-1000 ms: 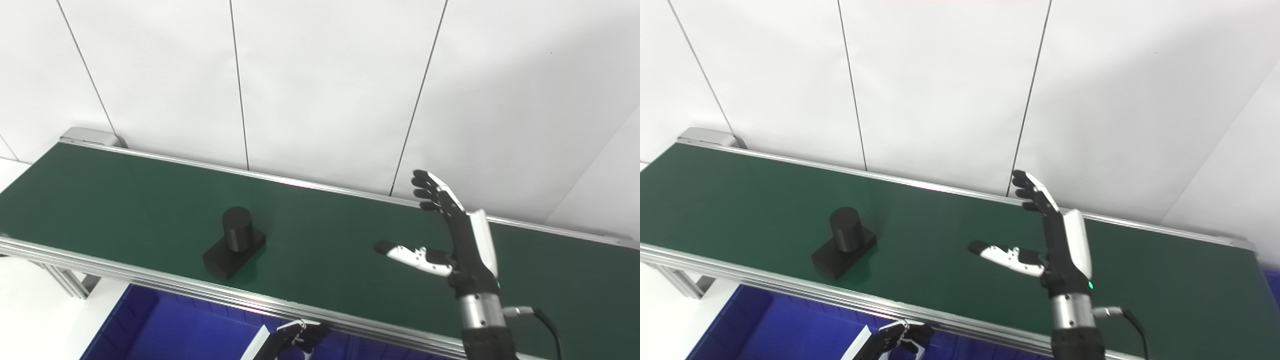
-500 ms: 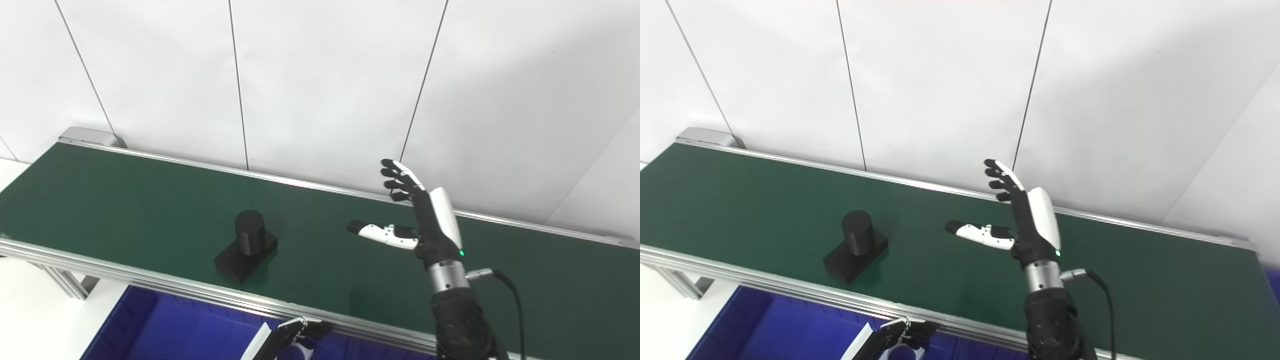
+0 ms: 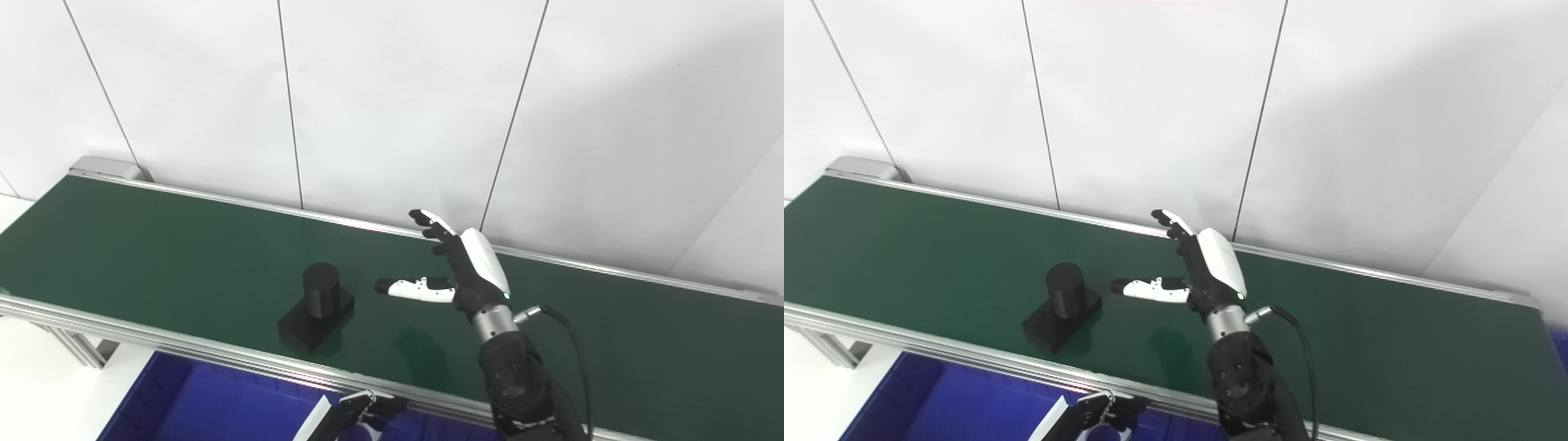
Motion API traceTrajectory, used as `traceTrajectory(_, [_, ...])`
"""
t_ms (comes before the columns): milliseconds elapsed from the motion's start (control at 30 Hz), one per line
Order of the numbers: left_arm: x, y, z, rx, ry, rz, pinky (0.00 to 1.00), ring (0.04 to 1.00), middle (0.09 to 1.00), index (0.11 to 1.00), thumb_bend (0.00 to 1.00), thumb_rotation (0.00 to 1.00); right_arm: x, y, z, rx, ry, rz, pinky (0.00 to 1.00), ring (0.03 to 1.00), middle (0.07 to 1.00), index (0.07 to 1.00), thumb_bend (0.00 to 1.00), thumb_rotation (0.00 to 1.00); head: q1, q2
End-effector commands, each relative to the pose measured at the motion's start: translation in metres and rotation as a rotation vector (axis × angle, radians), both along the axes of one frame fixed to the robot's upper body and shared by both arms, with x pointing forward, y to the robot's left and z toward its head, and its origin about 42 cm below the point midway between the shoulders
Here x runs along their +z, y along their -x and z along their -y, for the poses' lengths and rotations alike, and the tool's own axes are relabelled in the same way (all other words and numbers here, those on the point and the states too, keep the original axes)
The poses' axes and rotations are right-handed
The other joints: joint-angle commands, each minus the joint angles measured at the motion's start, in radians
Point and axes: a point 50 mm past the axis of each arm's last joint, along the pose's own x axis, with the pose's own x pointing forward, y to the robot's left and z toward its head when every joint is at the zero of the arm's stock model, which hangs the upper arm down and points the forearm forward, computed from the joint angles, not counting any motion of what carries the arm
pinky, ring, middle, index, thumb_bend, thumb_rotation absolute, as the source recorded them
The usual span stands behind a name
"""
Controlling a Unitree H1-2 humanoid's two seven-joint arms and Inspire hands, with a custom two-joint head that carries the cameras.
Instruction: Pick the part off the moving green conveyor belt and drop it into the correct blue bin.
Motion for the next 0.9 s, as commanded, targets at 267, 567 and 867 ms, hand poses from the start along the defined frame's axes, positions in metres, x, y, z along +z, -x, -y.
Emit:
traceTrajectory(267, [0.015, -0.007, -0.001, -0.021, 0.039, 0.076, 0.60, 0.691, 0.725, 0.664, 0.91, 0.32, 0.016, -0.011, -0.034, 0.045, 0.021, 0.019, 0.70, 0.815, 0.890, 0.887, 0.88, 0.51, -0.027, 0.022])
traceTrajectory(567, [0.016, -0.006, -0.001, -0.021, 0.035, 0.083, 0.61, 0.701, 0.730, 0.664, 0.89, 0.33, -0.003, -0.013, -0.052, 0.112, 0.107, -0.011, 0.75, 0.849, 0.889, 0.892, 0.88, 0.52, -0.034, 0.033])
traceTrajectory(867, [0.018, -0.003, 0.001, -0.025, 0.041, 0.087, 0.63, 0.709, 0.732, 0.661, 0.88, 0.32, -0.024, -0.017, -0.057, 0.122, 0.191, -0.038, 0.79, 0.866, 0.900, 0.900, 0.87, 0.49, -0.029, 0.051])
